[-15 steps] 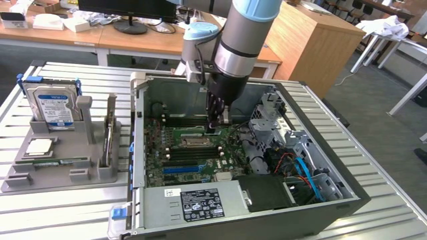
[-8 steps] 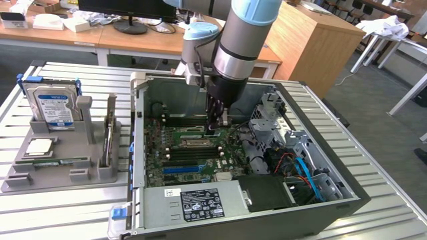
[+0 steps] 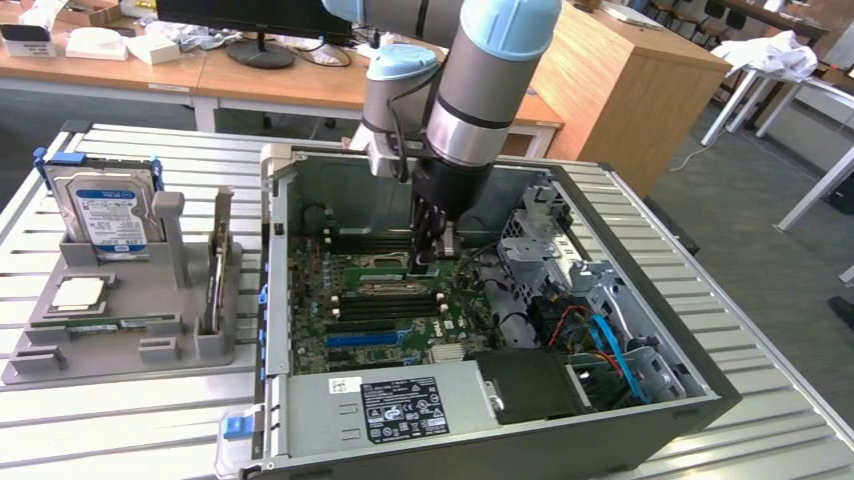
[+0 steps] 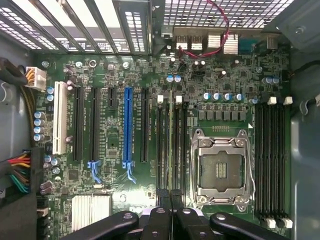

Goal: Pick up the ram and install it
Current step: 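Insert the ram into the slot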

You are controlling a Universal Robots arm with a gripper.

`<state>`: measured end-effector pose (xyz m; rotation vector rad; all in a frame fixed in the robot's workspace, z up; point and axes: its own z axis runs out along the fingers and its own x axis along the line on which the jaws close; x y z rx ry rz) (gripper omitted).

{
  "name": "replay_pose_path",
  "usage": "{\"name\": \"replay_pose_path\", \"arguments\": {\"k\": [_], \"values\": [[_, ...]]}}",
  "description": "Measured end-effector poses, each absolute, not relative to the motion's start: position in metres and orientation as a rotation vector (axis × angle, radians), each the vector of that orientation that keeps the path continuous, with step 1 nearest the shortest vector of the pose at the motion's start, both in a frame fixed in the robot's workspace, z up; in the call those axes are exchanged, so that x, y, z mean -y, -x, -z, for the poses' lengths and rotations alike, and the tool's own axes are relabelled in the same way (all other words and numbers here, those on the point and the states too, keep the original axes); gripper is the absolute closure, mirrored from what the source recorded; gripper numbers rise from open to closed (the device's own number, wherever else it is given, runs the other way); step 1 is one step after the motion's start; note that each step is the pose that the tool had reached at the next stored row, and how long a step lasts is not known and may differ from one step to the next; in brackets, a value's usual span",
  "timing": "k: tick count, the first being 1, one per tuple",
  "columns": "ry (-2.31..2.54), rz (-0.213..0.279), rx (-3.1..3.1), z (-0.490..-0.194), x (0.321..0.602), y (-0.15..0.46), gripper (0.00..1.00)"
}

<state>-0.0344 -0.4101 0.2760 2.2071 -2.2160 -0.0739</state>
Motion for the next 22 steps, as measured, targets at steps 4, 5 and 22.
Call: {"name": "replay_pose_path", "arguments": {"k": [4,5,22], "values": [[-2.207,0.074,2.216,-0.2727,0.4102,0.0344,0.89],[-2.207,0.074,2.216,-0.272,0.4102,0.0344,0.89],[-2.207,0.074,2.216,-0.2706,0.4165,0.0344,0.89]]}}
